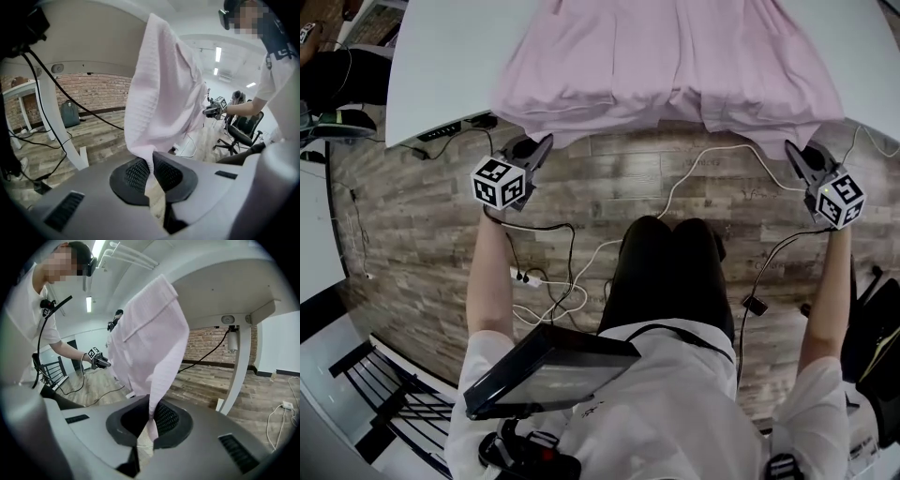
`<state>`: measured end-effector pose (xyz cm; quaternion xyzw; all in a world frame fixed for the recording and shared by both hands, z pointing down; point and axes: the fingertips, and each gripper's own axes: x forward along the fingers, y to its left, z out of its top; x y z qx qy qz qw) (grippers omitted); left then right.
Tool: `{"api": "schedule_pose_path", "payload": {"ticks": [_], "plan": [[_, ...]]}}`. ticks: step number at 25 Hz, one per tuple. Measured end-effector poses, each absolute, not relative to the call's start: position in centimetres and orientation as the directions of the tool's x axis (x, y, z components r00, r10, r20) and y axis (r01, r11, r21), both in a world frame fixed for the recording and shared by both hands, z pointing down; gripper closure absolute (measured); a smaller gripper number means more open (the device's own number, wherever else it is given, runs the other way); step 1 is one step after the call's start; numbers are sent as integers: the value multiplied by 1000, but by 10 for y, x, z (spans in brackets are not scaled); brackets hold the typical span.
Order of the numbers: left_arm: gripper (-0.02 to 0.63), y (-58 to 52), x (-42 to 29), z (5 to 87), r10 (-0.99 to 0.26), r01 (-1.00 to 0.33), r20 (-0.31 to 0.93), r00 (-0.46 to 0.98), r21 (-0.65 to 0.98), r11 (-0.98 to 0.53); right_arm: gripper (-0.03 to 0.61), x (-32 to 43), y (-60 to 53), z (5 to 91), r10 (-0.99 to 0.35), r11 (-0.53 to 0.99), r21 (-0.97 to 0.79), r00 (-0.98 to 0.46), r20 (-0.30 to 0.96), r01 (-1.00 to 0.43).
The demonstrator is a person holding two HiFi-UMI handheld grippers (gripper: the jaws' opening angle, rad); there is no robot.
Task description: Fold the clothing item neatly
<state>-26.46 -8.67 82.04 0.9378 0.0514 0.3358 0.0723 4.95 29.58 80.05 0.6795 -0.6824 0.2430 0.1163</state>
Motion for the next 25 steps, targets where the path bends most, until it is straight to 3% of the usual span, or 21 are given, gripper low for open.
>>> {"api": "schedule_pose_path", "payload": {"ticks": [8, 25], "plan": [[599, -19, -297, 730, 231, 81, 593, 771, 269, -960, 568, -9, 315, 711, -863, -14, -237, -108, 494, -971], [601, 32, -303, 561, 269, 137, 564, 781, 267, -954, 568, -46, 329, 552, -874, -35, -279, -106, 475, -960]]}}
